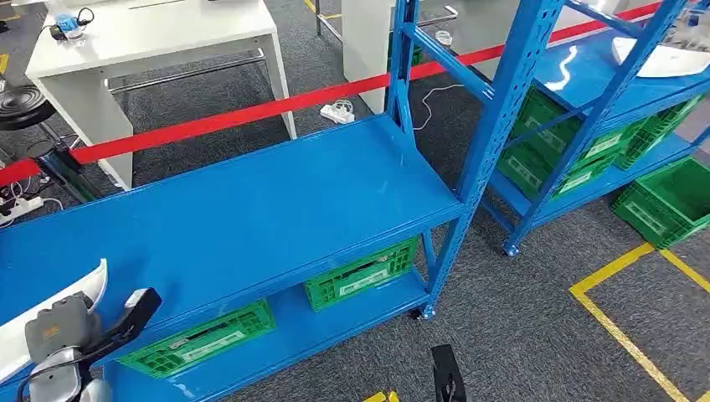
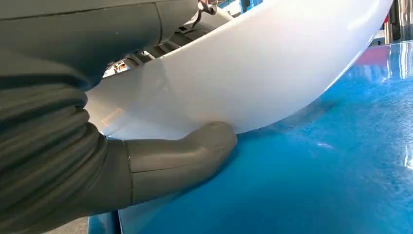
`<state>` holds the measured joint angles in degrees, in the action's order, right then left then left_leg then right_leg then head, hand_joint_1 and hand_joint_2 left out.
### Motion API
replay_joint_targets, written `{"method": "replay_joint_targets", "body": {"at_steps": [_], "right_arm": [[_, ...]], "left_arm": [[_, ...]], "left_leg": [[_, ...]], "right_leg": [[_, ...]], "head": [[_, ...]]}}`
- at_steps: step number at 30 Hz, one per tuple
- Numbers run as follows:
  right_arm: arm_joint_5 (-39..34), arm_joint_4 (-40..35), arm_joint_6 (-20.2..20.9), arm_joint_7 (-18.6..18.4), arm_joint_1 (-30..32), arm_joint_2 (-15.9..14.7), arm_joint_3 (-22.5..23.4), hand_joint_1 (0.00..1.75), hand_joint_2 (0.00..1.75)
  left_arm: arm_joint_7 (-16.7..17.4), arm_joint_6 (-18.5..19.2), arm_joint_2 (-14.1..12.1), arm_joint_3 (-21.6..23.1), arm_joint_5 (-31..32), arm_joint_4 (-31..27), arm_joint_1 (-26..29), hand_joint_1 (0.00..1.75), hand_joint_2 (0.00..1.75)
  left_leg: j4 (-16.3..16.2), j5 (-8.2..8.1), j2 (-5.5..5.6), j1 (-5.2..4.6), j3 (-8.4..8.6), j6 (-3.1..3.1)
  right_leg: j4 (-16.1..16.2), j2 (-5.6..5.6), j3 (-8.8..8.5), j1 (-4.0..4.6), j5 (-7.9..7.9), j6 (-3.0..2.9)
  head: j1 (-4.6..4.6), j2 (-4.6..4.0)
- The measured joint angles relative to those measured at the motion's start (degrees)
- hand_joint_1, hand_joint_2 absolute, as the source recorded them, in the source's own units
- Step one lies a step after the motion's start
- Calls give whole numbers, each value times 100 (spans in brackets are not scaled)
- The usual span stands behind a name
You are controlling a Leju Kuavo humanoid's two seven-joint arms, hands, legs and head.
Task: Take the parts from the cabinet and place them on the table.
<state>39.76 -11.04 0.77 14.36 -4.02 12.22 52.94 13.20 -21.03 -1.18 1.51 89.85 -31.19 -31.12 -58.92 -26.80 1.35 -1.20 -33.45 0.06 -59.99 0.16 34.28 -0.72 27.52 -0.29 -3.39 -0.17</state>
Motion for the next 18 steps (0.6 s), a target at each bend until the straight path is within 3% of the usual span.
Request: {"method": "replay_joint_targets", "body": {"at_steps": [6,7,10,11,13,14,16,17,18], "right_arm": [[0,0,0,0,0,0,0,0,0],[0,0,0,0,0,0,0,0,0],[40,0,11,-9,-3,0,0,0,0],[142,0,57,-31,-4,0,0,0,0],[230,0,125,-39,14,0,0,0,0],[234,0,131,-59,72,-9,0,0,0],[265,0,136,-68,64,-26,0,0,0],[282,0,138,-72,22,-26,0,0,0],[286,0,138,-83,9,-26,0,0,0]], "left_arm": [[0,0,0,0,0,0,0,175,175],[0,0,0,0,0,0,0,0,0],[-156,-77,-9,0,-145,2,31,0,0],[-704,-291,-180,110,-723,-259,268,0,0],[-2193,3,-230,580,-2386,-2223,1265,0,0],[-3300,200,-179,976,-3681,-3387,1607,0,0],[-5110,465,-55,1775,-5805,-4971,1920,0,0],[-5714,569,-11,2027,-6483,-5468,2019,0,0],[-5856,636,-13,2125,-7003,-5914,2080,0,0]], "left_leg": [[0,0,0,0,0,0],[0,0,0,0,0,0],[2,-1,0,0,-15,1],[-10,-9,-8,-9,6,8],[-24,-31,-80,-37,22,11],[-38,-39,-68,-35,-22,34],[-50,-36,27,-28,-69,50],[-49,-61,14,-33,-78,68],[-49,-90,-15,-58,-51,92]], "right_leg": [[0,0,0,0,0,0],[0,0,0,0,0,0],[0,-1,-6,0,0,0],[12,14,-1,-9,-4,8],[12,94,24,-18,-7,14],[12,70,28,-16,1,37],[9,-18,27,-12,18,63],[18,-1,9,-31,20,68],[25,32,-16,-52,29,84]], "head": [[0,0],[0,0],[0,0],[-4,0],[61,0],[114,0],[29,0],[-22,0],[-17,0]]}}
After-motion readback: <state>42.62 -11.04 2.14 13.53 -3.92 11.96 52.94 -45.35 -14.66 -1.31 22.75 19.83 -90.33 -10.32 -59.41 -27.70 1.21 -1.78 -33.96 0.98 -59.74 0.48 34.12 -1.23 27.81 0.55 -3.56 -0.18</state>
